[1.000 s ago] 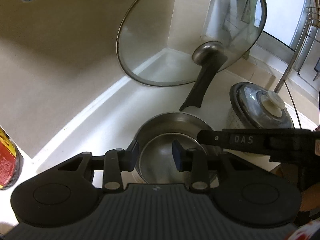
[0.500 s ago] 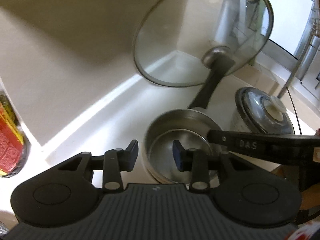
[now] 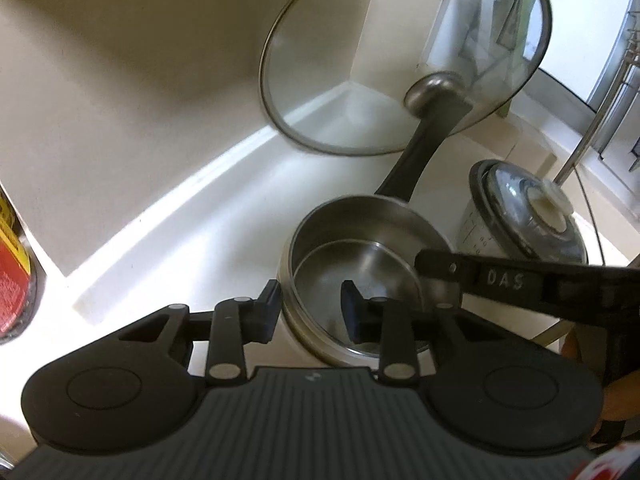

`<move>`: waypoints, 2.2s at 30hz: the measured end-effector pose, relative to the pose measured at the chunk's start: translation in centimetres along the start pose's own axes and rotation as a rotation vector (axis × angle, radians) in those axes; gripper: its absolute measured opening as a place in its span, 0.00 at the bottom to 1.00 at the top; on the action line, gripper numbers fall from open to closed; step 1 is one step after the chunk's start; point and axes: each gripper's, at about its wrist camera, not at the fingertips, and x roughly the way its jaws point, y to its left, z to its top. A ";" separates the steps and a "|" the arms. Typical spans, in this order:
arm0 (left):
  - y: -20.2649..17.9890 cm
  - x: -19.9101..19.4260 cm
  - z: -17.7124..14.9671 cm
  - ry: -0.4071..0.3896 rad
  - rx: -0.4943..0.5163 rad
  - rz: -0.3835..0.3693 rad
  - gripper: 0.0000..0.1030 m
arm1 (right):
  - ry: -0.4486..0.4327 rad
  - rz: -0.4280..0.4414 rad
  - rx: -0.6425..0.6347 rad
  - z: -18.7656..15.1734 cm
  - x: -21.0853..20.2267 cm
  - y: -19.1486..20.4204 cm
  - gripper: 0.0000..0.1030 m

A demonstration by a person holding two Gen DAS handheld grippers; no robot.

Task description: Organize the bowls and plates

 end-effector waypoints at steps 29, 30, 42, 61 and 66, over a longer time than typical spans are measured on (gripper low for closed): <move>0.2 2.4 -0.4 0.061 -0.023 0.029 0.28 | 0.099 0.002 -0.019 0.0 2.5 -1.0 0.26; 0.3 2.3 -0.5 0.059 -0.023 0.033 0.28 | 0.101 0.002 -0.023 -0.1 2.5 -0.8 0.26; 3.1 -2.2 -4.4 0.060 -0.110 0.110 0.28 | 0.166 0.074 -0.110 -3.1 1.6 3.5 0.26; 7.1 -11.3 -12.6 0.051 -0.276 0.260 0.28 | 0.250 0.215 -0.308 -10.5 -1.1 12.3 0.26; 6.7 -11.7 -13.1 0.043 -0.275 0.275 0.28 | 0.246 0.213 -0.315 -11.1 -1.2 12.5 0.26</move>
